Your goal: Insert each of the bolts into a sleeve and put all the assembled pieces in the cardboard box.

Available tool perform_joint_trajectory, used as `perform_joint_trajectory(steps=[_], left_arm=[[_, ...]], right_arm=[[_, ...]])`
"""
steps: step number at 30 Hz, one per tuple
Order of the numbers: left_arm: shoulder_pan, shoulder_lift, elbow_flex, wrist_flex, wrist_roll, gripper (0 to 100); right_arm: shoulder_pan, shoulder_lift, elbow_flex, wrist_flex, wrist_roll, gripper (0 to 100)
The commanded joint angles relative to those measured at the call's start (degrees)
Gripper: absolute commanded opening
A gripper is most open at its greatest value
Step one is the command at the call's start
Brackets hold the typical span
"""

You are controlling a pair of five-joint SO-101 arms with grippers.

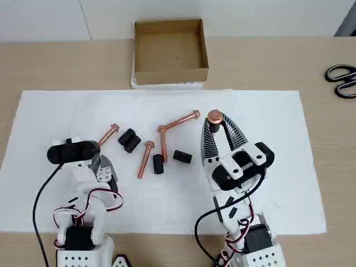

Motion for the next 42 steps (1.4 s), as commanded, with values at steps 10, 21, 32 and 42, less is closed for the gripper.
perform_joint_trajectory(steps=[10,21,32,42], left_arm=[[-0.35,-0.7,-0.4,0.18,0.18,1],[-0.18,-0.7,-0.4,0.09,0.18,1],[-0.26,-0.7,-0.31,-0.26,0.18,1],[0.09,-0.7,-1.8,0.35,0.35,1]], right_arm=[[0.04,-0.92,-6.51,1.98,0.62,0.5],[0.04,-0.92,-5.98,11.3,0.18,0.5],[2.51,-0.92,-20.75,39.52,0.62,0.5],[10.68,-0.75,-27.25,52.7,0.53,0.5]])
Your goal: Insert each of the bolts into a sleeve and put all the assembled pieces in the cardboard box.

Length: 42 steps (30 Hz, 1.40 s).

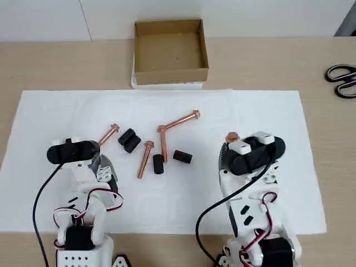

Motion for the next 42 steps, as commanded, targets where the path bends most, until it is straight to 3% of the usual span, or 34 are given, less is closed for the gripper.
perform_joint_trajectory(steps=[1,8,16,22,31,37,42], left_arm=[[0.0,-0.7,-3.12,1.32,0.35,1],[0.09,-0.53,-19.38,5.45,0.18,1],[0.09,7.65,-27.65,7.91,0.09,1],[0.09,26.64,-42.15,8.44,0.09,1],[0.09,52.92,-64.31,20.66,0.18,1],[0.09,57.32,-66.95,20.13,0.0,1],[0.09,57.32,-66.95,20.04,-0.09,1]], right_arm=[[3.82,-0.66,-5.19,1.27,0.62,0.5],[6.81,-0.57,-8.53,1.63,0.62,0.5],[6.73,5.32,-10.64,1.54,0.62,0.5],[6.73,28.26,-23.38,1.1,0.62,0.5],[3.74,60.79,-47.91,1.54,0.62,0.5],[-0.22,82.15,-62.51,1.63,1.14,0.5],[-3.12,97.71,-77.45,3.12,8.88,0.5]])
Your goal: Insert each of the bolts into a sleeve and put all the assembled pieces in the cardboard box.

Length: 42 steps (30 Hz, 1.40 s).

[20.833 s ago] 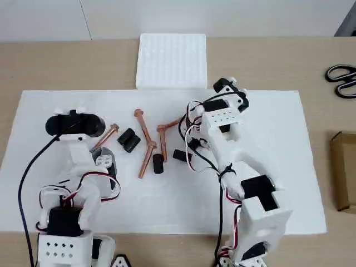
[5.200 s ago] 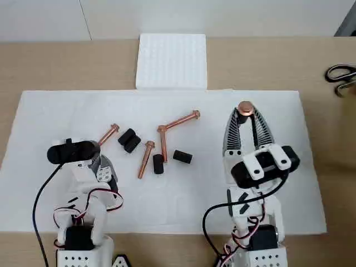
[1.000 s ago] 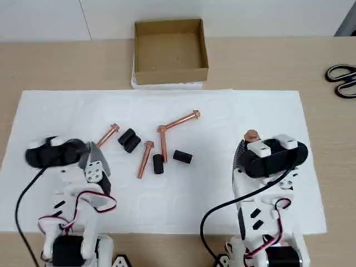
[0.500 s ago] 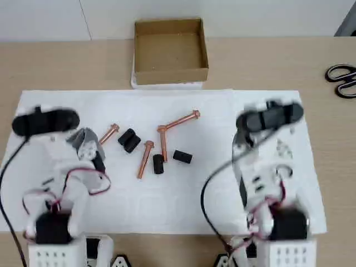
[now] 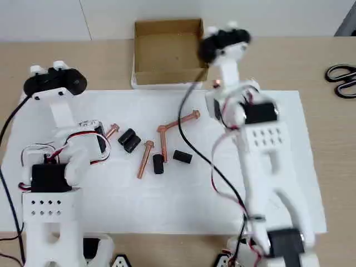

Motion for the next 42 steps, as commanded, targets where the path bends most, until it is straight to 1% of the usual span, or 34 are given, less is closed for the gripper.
perform_joint_trajectory(steps=[1,8,13,18,22,25,33,42], left_arm=[[0.09,0.0,-2.86,-0.53,-0.09,1],[0.09,0.0,-2.86,-0.79,-0.09,1],[0.09,0.0,-2.86,-0.62,-0.09,1],[0.09,0.0,-2.86,-0.53,-0.09,1],[0.09,0.0,-2.77,-0.53,0.0,1],[0.09,0.0,-2.77,-0.53,0.0,1],[0.09,0.0,-2.77,-0.53,0.0,1],[0.09,0.0,-2.77,-0.53,0.0,1]], right_arm=[[-1.98,9.54,-14.77,2.59,3.87,0.5],[-2.07,28.79,-40.97,10.59,4.13,0.5],[-1.8,39.87,-58.64,11.65,4.13,0.5],[-2.24,48.31,-70.33,10.15,4.13,0.5],[-3.12,54.29,-76.22,5.49,4.13,0.5],[-3.74,58.51,-77.98,-0.48,4.13,0.5],[-4.53,65.89,-77.8,-19.74,4.13,0.5],[-4.35,75.56,-77.98,-32.75,4.13,0.5]])
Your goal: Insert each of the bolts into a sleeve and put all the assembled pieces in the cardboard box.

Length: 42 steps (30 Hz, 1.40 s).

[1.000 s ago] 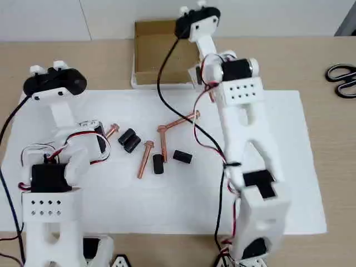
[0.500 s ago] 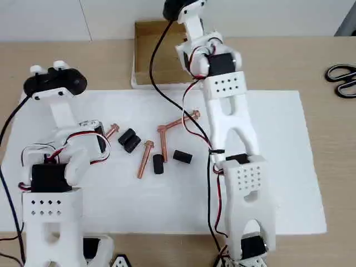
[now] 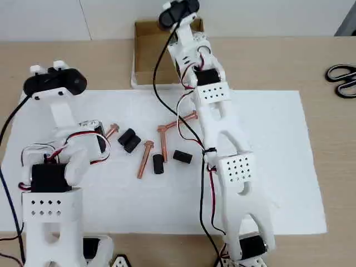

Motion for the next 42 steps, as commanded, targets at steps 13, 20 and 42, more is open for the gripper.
perform_joint_trajectory(steps=[13,20,42], left_arm=[[0.09,0.0,-2.77,-0.7,-0.09,1],[0.09,0.0,-2.77,-0.7,-0.09,1],[0.09,0.0,-2.77,-0.53,-0.09,1]], right_arm=[[0.04,9.27,-3.87,-12.35,14.86,0.8],[0.04,10.33,-3.69,-10.77,18.29,13.4],[-0.92,-0.48,-28.66,27.56,18.11,15.5]])
